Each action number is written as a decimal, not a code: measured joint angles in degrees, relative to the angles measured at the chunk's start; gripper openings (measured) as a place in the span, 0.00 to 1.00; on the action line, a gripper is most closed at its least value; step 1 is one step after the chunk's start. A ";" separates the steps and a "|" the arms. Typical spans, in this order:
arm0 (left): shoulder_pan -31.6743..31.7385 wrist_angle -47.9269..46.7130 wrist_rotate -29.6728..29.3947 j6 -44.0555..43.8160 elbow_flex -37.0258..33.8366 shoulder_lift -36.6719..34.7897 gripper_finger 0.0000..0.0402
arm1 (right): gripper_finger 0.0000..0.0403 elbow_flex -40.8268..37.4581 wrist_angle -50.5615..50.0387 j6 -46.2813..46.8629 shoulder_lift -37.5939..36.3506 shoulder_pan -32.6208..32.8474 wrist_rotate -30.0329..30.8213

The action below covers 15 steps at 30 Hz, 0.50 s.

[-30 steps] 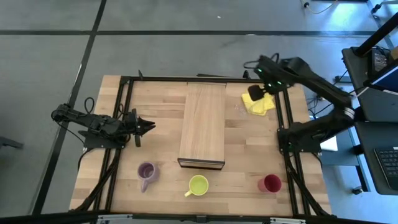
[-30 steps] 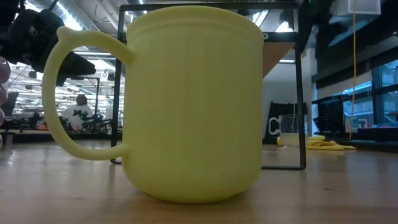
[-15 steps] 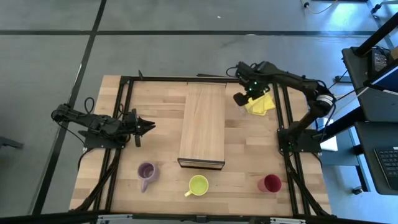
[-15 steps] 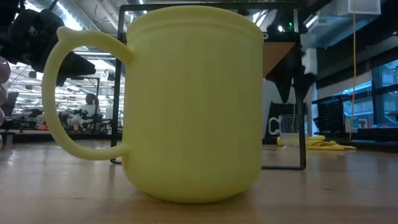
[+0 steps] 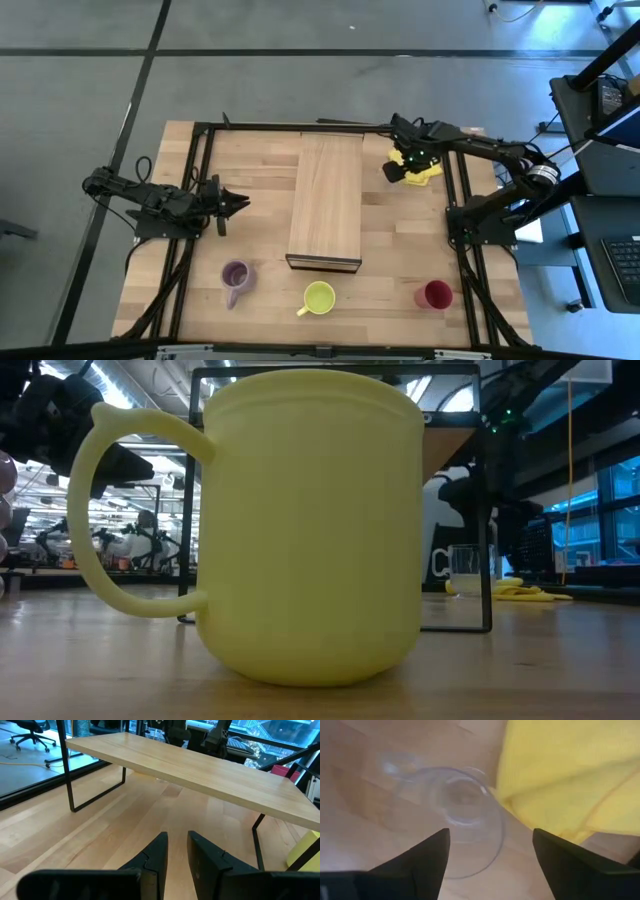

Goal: Stack small to large cups/mugs on shelf
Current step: Put the transparent mug on the shelf

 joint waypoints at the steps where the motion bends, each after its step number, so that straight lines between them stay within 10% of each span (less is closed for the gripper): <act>1: 0.00 0.01 -0.02 0.02 0.00 -0.01 0.17 | 0.71 -0.72 0.95 -0.01 0.03 0.00 0.15; 15: 0.00 0.00 -0.02 0.01 0.00 -0.02 0.17 | 0.19 -2.90 7.08 -0.08 0.04 0.00 0.29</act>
